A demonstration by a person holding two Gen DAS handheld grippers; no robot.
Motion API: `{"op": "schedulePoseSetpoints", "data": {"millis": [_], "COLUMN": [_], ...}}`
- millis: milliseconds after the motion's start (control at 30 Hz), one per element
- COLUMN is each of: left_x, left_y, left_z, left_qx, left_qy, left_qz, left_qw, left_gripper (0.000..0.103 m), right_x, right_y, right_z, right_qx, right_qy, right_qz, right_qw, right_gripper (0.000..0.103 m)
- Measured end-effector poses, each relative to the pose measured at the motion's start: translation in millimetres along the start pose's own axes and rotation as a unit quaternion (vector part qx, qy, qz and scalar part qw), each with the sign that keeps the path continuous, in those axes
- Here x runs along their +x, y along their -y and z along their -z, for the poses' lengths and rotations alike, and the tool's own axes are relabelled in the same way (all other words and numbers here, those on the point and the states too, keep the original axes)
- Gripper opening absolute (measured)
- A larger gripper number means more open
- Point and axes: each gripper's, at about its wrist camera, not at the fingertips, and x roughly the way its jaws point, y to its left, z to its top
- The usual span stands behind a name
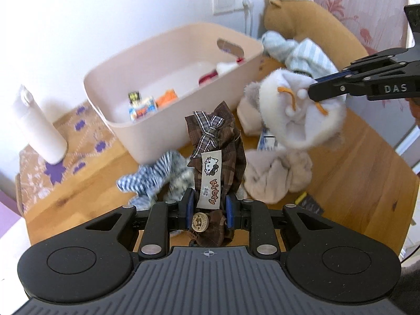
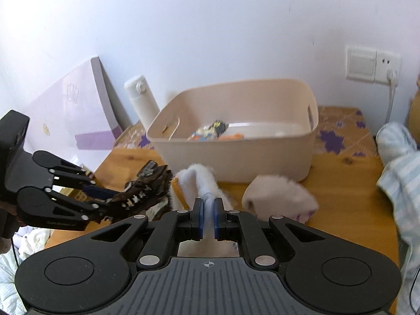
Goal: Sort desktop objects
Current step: 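Lift both items and carry them over the basket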
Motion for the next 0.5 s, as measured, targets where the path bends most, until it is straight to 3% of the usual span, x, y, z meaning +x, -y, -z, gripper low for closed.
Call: {"op": "schedulePoseSetpoints", "data": {"millis": [500], "left_x": [-17], "left_y": [-37], "left_z": [-64], "left_qx": [-0.038], "left_qy": [0.068], "left_qz": [-0.046], "left_qw": [0.9959], "left_gripper": [0.024], "right_x": [-9], "right_y": [13], "right_z": [-73], "right_qx": [-0.045], "right_qy": [0.061], "right_qz": [0.017], "right_qw": [0.997], "right_gripper": [0.008]}}
